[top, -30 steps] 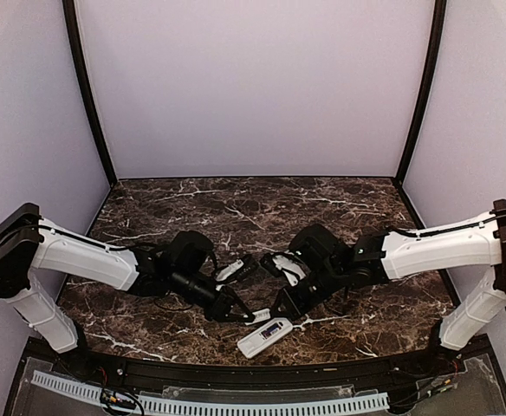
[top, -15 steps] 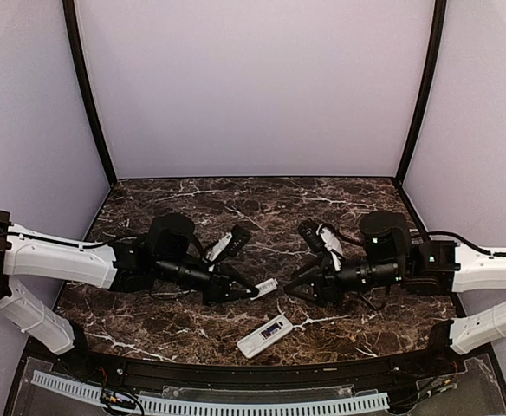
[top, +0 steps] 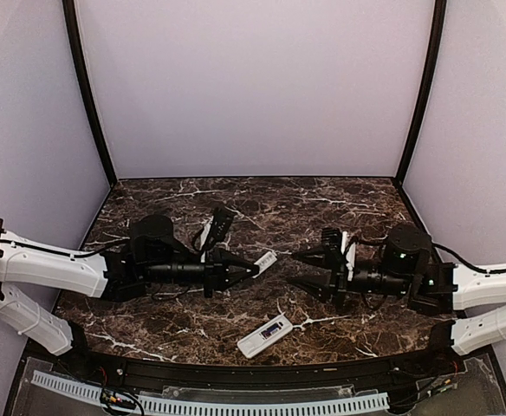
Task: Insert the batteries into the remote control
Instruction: Pass from the right arm to the left, then pass from the left arm to the right
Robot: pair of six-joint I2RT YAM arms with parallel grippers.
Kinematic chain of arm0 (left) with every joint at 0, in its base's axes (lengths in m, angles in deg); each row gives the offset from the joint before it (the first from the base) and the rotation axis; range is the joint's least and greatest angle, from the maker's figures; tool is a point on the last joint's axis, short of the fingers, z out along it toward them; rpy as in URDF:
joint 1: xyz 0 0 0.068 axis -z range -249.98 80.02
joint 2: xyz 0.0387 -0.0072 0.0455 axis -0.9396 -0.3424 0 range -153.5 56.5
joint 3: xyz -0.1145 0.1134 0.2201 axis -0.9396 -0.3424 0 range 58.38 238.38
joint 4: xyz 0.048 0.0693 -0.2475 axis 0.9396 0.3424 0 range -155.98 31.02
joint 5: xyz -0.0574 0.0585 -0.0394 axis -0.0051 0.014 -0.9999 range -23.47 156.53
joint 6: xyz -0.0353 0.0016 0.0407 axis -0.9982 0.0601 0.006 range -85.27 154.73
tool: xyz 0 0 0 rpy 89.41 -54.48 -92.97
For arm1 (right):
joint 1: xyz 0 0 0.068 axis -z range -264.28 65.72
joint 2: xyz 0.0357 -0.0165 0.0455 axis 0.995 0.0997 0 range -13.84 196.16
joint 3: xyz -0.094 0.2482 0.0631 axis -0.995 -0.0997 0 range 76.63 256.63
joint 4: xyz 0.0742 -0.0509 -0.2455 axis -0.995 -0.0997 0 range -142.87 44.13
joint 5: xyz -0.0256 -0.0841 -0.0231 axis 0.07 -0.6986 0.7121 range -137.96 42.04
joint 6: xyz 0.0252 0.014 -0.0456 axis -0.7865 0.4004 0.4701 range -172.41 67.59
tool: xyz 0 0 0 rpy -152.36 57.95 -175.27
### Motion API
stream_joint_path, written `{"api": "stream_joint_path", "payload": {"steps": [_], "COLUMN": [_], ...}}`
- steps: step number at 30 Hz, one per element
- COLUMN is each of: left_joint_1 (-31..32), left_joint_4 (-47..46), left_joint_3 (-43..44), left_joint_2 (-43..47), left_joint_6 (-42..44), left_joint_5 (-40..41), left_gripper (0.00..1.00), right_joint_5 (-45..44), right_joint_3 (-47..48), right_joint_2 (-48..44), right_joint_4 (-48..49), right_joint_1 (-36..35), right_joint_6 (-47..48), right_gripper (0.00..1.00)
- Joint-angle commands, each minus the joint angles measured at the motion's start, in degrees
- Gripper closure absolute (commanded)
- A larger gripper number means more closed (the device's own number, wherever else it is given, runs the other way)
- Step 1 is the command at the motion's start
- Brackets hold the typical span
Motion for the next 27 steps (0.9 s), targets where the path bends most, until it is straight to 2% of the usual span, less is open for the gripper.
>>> {"api": "stream_joint_path", "payload": {"steps": [1, 10, 22, 27], "left_joint_1": [0.53, 0.58, 0.75, 0.91], "left_joint_4": [-7.65, -9.84, -9.58, -9.51], "left_joint_3": [-1.75, -1.64, -1.61, -1.61], "left_joint_2": [0.87, -0.9, -1.08, -1.24], "left_joint_6": [0.71, 1.27, 1.52, 1.52], "left_joint_5": [1.1, -0.8, -1.76, -2.1], "left_gripper": [1.0, 1.0, 1.0, 1.0], "right_joint_5": [-1.03, -3.52, -5.24, -4.52], "right_joint_3": [-0.31, 1.45, 2.34, 3.34], "right_joint_2": [3.48, 7.25, 7.98, 9.43], "right_joint_4": [10.97, 14.18, 14.76, 14.61], "right_joint_1": [-0.34, -0.26, 0.45, 0.4], "right_joint_6": [6.33, 10.51, 10.94, 11.28], "right_gripper": [0.53, 0.55, 0.55, 0.58]}}
